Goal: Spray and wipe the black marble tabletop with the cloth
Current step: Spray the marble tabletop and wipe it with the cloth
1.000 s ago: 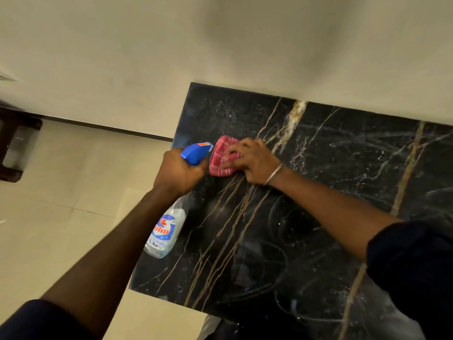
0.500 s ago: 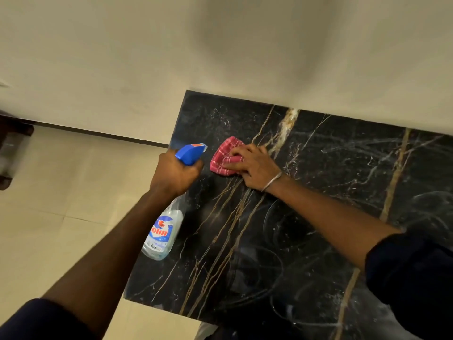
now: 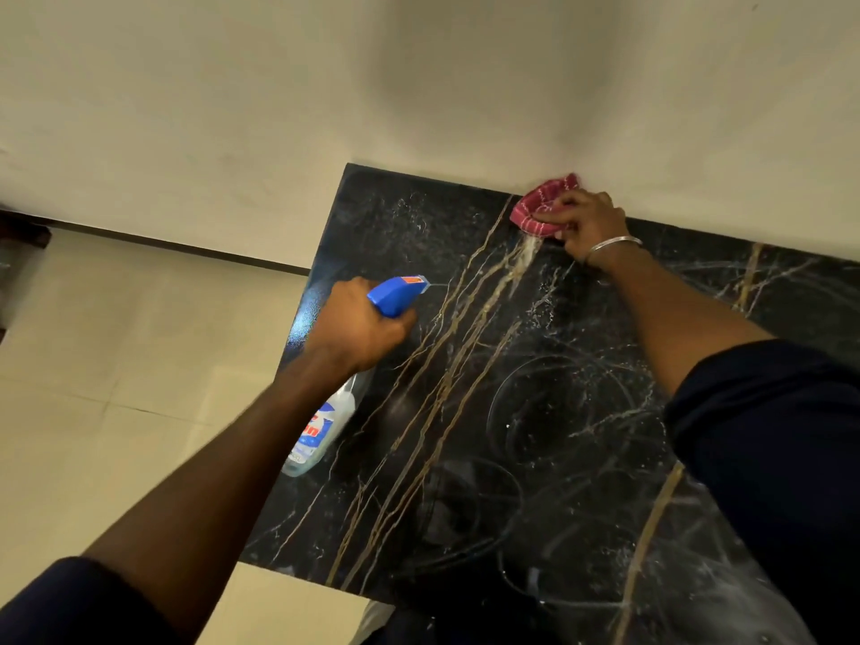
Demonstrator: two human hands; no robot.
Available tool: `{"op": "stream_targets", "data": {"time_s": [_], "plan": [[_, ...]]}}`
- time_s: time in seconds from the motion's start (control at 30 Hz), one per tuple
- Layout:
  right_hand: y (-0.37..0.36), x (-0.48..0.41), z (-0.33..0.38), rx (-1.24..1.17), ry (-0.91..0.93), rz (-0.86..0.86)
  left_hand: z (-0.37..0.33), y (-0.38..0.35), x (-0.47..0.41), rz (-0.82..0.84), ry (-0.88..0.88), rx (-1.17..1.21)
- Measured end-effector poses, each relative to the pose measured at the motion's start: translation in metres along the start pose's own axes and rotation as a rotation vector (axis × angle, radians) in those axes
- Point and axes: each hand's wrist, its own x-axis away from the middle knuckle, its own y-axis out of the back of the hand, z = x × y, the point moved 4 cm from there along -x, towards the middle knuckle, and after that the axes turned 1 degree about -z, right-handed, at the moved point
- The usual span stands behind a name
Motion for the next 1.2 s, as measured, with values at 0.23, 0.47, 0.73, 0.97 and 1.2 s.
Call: {"op": "stream_targets", "data": {"time_s": [0.23, 0.47, 0.73, 0.97, 1.2], "plan": [[0.002, -0.003, 0.004, 0.021, -0.034, 0.023, -0.009, -0.008, 0.006, 0.006, -0.028, 0.012], [-0.003, -0.006, 0.012, 0.058, -0.036, 0.005, -0.009, -0.010, 0.015, 0.029, -0.048, 0.041], [-0.048, 0.046, 0.099, 0.012, 0.264, 0.055, -0.009, -0.006, 0.016, -0.028, -0.007, 0.046], [-0.054, 0.049, 0.107, 0.120, 0.523, 0.115, -0.004, -0.012, 0.016, -0.041, 0.049, 0.069], [-0.015, -0.026, 0.072, 0.129, 0.195, 0.050, 0.010, -0.010, 0.024, -0.025, 0.074, 0.034]]}}
